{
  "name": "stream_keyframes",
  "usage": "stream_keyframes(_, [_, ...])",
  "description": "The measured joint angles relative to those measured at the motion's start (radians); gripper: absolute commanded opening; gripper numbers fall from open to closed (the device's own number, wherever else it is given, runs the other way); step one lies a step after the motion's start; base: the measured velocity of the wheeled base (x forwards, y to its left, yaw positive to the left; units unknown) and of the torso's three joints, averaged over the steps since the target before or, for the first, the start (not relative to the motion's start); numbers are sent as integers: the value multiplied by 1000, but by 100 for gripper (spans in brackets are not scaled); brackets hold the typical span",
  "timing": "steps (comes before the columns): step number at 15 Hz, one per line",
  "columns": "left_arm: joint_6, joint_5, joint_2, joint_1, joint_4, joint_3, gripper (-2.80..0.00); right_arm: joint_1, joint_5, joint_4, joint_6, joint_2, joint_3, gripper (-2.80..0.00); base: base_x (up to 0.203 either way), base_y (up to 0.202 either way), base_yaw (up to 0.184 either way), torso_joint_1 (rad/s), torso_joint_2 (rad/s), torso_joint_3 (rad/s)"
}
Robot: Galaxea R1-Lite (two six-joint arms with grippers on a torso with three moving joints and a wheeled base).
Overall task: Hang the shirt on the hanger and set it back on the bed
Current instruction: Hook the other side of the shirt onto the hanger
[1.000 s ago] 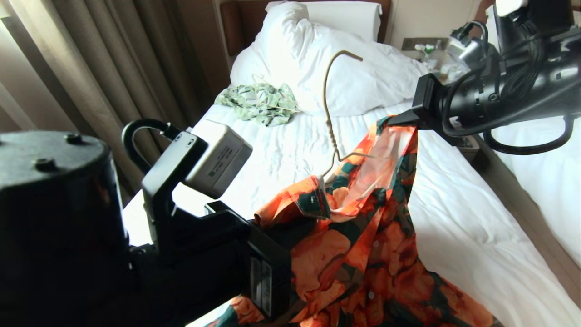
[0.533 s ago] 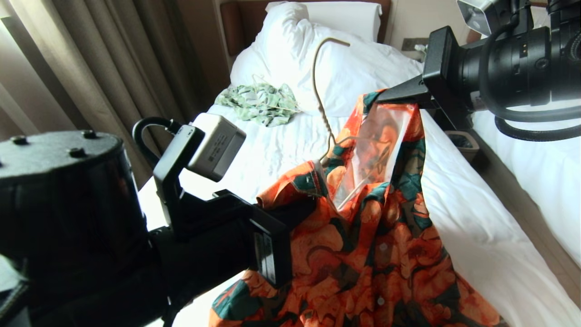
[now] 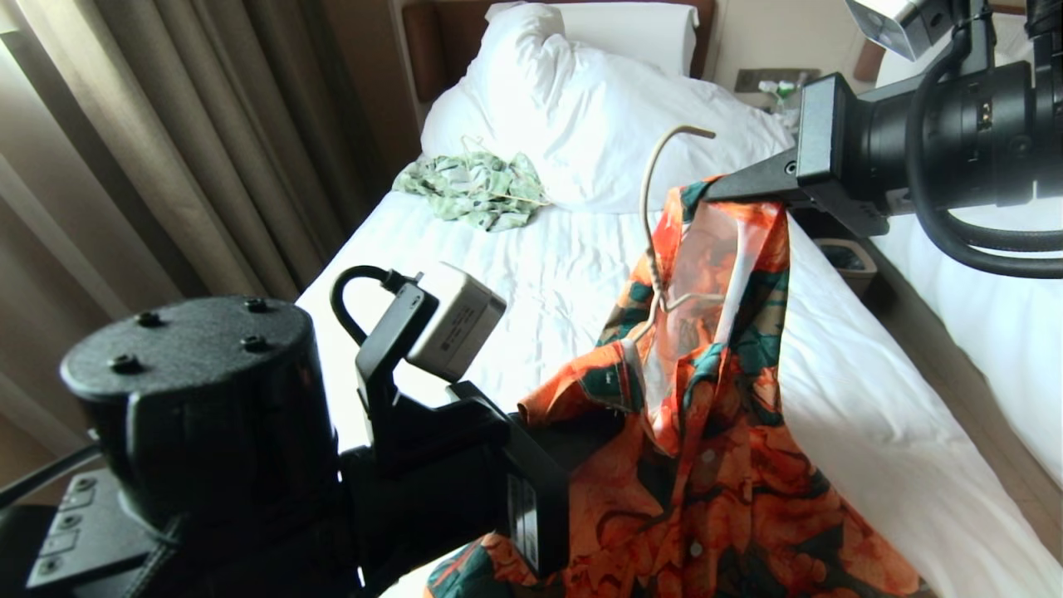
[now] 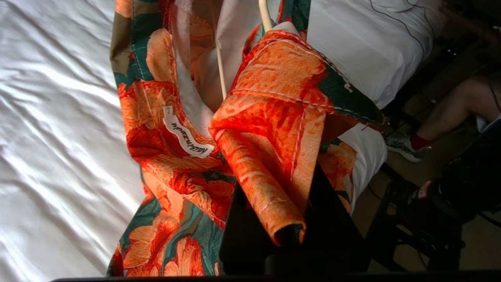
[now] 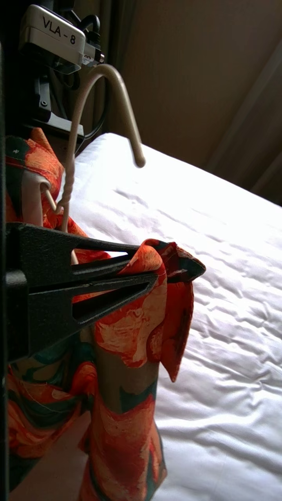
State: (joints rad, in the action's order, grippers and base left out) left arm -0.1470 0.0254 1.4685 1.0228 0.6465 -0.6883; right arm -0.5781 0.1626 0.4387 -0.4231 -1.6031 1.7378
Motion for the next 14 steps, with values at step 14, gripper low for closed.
stream_keyframes(14, [-142,-262,287,-103,649,55,-280,-22,12,-9,132,78,9,-280,0,0,0,0,0,0])
